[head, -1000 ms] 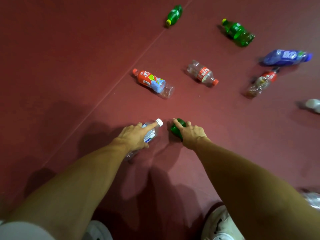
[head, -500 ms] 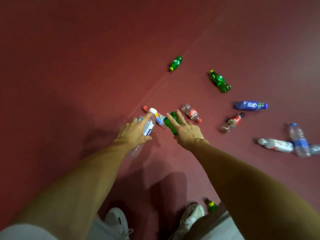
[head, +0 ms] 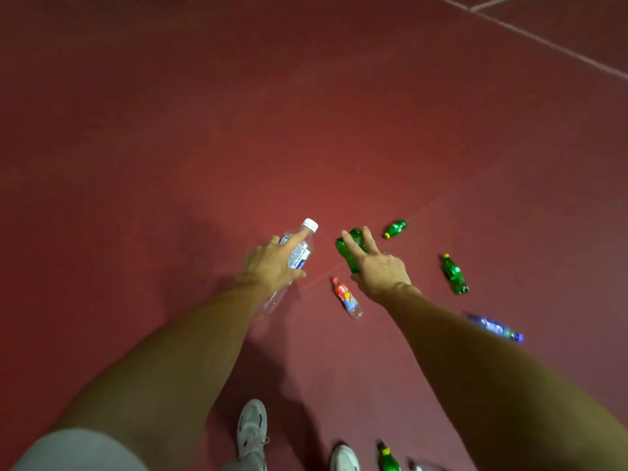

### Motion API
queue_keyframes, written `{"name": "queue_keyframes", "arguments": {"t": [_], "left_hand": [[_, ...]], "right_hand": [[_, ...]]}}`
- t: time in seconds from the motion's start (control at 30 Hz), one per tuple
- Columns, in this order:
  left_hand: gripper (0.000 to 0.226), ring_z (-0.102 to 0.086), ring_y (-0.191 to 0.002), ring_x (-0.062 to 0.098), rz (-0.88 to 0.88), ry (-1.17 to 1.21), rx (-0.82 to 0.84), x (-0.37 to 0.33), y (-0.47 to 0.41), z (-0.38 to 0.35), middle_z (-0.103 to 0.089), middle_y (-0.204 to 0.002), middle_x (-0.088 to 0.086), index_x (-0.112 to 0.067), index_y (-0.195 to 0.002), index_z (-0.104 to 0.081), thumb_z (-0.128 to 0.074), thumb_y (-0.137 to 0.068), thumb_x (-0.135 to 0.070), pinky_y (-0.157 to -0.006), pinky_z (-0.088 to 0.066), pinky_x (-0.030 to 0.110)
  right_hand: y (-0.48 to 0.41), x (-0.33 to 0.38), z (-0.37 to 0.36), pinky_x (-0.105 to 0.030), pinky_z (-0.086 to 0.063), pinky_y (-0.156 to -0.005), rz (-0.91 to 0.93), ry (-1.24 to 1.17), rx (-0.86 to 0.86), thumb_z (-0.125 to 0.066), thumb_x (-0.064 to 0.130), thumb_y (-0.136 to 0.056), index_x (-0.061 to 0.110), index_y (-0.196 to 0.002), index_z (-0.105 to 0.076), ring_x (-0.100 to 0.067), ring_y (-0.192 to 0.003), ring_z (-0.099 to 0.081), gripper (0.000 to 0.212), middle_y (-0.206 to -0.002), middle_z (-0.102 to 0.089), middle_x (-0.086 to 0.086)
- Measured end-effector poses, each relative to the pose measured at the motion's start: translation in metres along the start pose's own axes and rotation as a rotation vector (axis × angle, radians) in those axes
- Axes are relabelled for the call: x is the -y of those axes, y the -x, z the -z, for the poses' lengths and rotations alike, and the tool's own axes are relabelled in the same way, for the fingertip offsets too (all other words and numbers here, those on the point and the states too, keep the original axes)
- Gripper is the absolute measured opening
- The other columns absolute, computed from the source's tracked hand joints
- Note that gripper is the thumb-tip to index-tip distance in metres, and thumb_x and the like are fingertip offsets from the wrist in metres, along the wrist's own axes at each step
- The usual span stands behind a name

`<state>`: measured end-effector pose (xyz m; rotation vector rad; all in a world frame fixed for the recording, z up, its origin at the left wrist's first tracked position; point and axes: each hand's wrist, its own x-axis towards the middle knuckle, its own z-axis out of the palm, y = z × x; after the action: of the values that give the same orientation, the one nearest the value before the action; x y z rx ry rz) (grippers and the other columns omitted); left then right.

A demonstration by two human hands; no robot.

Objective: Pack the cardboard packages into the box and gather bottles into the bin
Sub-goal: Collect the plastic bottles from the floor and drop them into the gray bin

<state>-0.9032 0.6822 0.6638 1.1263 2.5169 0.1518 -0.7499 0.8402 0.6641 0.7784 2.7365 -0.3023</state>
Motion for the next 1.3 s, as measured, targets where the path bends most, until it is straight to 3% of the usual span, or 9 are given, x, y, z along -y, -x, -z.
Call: {"name": "queue_keyframes", "arguments": {"t": [0.17,0.4,0.67,0.87,1.3], "left_hand": [[0.09,-0.06,-0.114,0.033,0.154,0.031,-0.141,0.023,0.059,0.051,-0.05,-0.135,0.007,-0.053,-0.153,-0.011,-0.07,-0.085,-0.053,-0.093,-0.044,0.037],[0.092,-0.061,-0.108,0.034,0.415,0.07,-0.289,0.116,0.164,0.092,-0.054,-0.121,0.007,-0.054,-0.152,-0.012,-0.071,-0.082,-0.051,-0.088,-0.046,0.039],[0.085,-0.062,-0.109,0.035,0.732,0.142,-0.332,0.294,0.342,0.112,-0.05,-0.131,0.008,-0.057,-0.15,-0.007,-0.064,-0.088,-0.053,-0.087,-0.047,0.037],[0.081,-0.06,-0.113,0.037,0.983,0.163,-0.384,0.413,0.488,0.109,-0.049,-0.134,0.01,-0.056,-0.151,-0.008,-0.061,-0.091,-0.056,-0.091,-0.047,0.04],[0.076,-0.061,-0.111,0.035,1.45,0.221,-0.431,0.601,0.696,0.091,-0.051,-0.131,0.01,-0.051,-0.151,-0.016,-0.063,-0.091,-0.054,-0.087,-0.048,0.04]], "right_hand": [[0.007,0.052,0.055,-0.042,-0.047,-0.096,0.172,0.079,-0.037,-0.056,0.024,-0.099,0.039,-0.157,0.007,-0.04,-0.131,-0.047,0.087,-0.166,0.012,-0.009],[0.016,0.184,0.088,-0.042,-0.047,-0.098,0.463,0.202,-0.062,-0.053,0.027,-0.101,0.037,-0.158,0.008,-0.038,-0.126,-0.051,0.084,-0.166,0.011,-0.011],[0.049,0.445,0.06,-0.039,-0.048,-0.091,0.813,0.282,-0.087,-0.047,0.019,-0.099,0.039,-0.158,0.004,-0.034,-0.113,-0.059,0.08,-0.167,0.006,-0.009],[0.116,0.645,0.023,-0.04,-0.048,-0.095,1.084,0.349,-0.044,-0.051,0.025,-0.1,0.037,-0.158,0.005,-0.034,-0.115,-0.059,0.082,-0.167,0.01,-0.009],[0.217,0.969,-0.045,-0.042,-0.05,-0.095,1.498,0.461,0.034,-0.053,0.025,-0.101,0.038,-0.158,0.007,-0.035,-0.112,-0.062,0.083,-0.167,0.011,-0.009]]}}
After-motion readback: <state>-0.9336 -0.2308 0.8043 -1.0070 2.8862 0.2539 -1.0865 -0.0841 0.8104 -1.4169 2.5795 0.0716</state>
